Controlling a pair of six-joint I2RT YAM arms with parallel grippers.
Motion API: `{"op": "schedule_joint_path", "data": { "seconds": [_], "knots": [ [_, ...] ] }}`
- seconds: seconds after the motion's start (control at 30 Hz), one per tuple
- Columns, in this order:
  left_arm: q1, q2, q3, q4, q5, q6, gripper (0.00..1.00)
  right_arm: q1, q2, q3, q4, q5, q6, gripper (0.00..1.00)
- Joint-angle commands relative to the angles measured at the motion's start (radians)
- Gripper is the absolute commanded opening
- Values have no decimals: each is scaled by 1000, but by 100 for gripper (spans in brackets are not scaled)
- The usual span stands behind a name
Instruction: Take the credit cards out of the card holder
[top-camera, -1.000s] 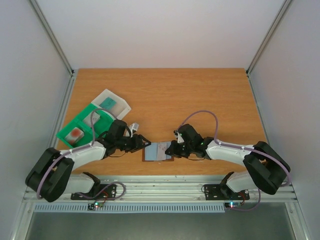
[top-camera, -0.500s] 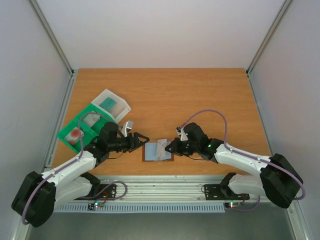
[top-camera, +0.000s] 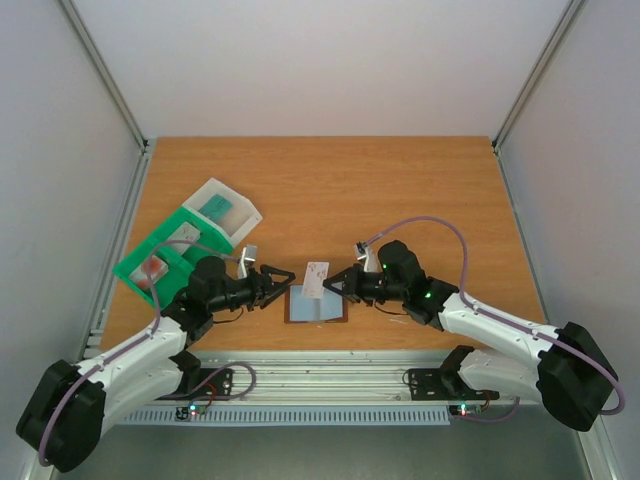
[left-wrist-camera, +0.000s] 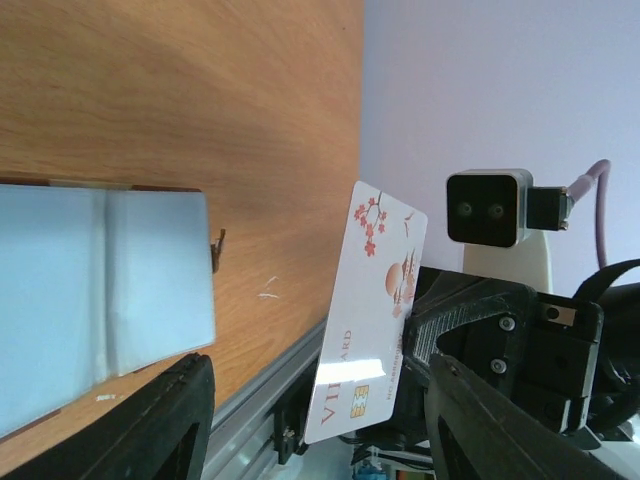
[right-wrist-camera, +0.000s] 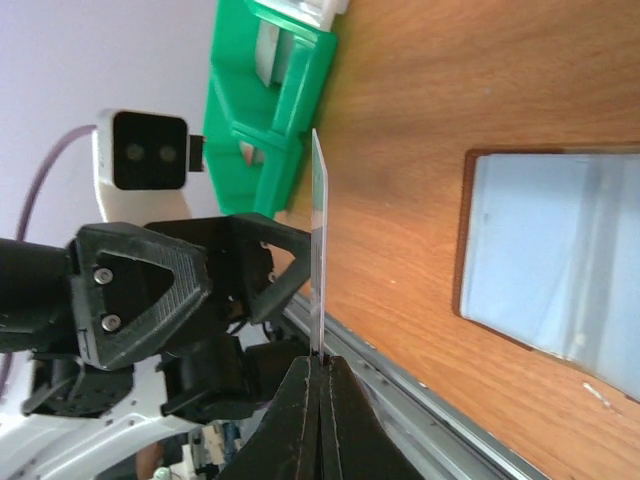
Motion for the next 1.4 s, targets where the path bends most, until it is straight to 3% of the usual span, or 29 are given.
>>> {"op": "schedule_joint_path", "data": {
  "seconds": [0.0,0.73,0.8,1.0,1.07,1.27,1.37],
  "knots": [
    [-5,-8,-29,197,27,-89,58,0,-9,29,83,9,77,1],
    [-23,7,-25,315,-3,-186,37,13,39,67,168,28,133,1],
    [-37,15,-22,314,-10,-181,32,14,42,65,178,31,137,1],
    [-40,18,-29,339,-9,-186,1,18,45,37,213,22,154,1],
    [-41,14,-23,326,-7,-177,0,18,40,31,213,9,144,2],
    [-41,23,-1,309,70,-112,0,17,-4,41,133,-34,48,22],
    [-41,22,20,276,147,-70,0,16,-78,92,-82,-22,-84,33]
  ]
}}
